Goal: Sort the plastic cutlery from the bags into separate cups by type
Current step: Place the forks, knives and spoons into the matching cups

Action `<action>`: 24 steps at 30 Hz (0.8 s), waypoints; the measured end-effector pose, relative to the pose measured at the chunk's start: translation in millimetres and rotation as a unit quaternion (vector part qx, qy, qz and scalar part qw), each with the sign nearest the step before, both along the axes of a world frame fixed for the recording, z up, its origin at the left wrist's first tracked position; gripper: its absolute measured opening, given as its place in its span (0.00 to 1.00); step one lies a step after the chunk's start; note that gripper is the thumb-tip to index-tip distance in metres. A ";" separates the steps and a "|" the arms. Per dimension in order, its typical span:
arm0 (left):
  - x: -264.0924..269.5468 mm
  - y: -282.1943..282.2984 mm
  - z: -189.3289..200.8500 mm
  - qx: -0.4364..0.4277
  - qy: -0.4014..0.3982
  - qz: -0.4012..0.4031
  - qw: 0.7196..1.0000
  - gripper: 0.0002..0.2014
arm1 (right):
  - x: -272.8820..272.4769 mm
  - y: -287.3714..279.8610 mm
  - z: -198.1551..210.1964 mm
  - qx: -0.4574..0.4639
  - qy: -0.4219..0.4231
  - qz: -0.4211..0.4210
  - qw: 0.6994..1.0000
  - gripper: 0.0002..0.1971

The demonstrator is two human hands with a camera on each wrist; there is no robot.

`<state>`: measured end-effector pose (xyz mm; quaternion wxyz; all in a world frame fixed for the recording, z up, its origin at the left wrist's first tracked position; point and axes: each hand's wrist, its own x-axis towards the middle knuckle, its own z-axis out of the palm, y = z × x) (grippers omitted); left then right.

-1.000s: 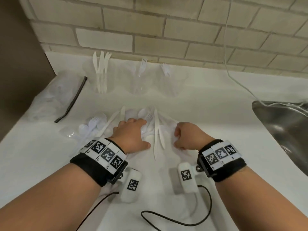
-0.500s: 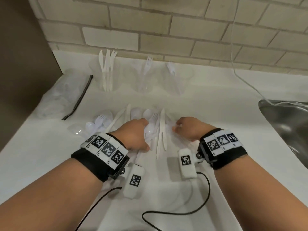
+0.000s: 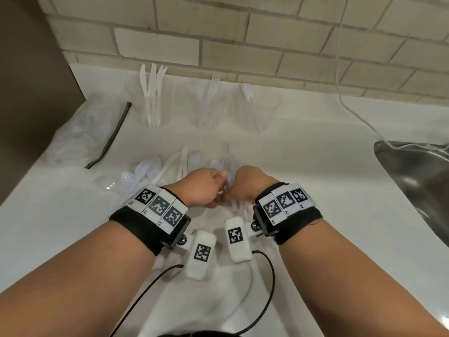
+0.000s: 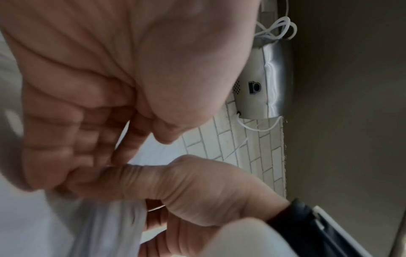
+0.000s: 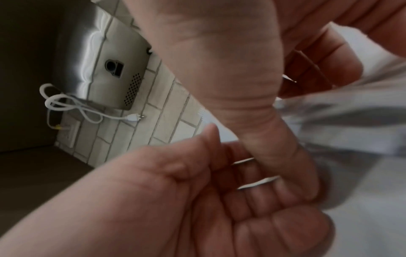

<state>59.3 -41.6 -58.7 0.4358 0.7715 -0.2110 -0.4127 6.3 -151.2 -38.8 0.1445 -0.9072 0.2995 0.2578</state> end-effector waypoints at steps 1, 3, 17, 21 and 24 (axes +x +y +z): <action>0.3 0.4 -1.3 -0.009 0.008 -0.005 1.000 0.21 | 3.4 1.0 -1.4 -0.012 0.009 0.014 1.000 0.21; 0.8 0.4 -2.2 -0.022 0.012 -0.008 1.000 0.22 | 7.1 2.0 -3.2 -0.043 0.026 0.037 0.998 0.13; 26.1 -21.2 14.2 0.184 -0.300 -0.090 0.932 0.35 | 1.4 -4.5 -3.7 -0.057 0.017 -0.011 0.998 0.16; 23.9 -29.2 10.6 0.222 -0.343 -0.163 0.898 0.27 | -6.4 -9.3 -1.9 -0.053 -0.020 -0.010 0.998 0.21; 17.7 -28.5 10.8 0.219 -0.363 -0.178 0.888 0.25 | -9.0 -10.1 -1.5 -0.044 -0.030 -0.005 0.999 0.21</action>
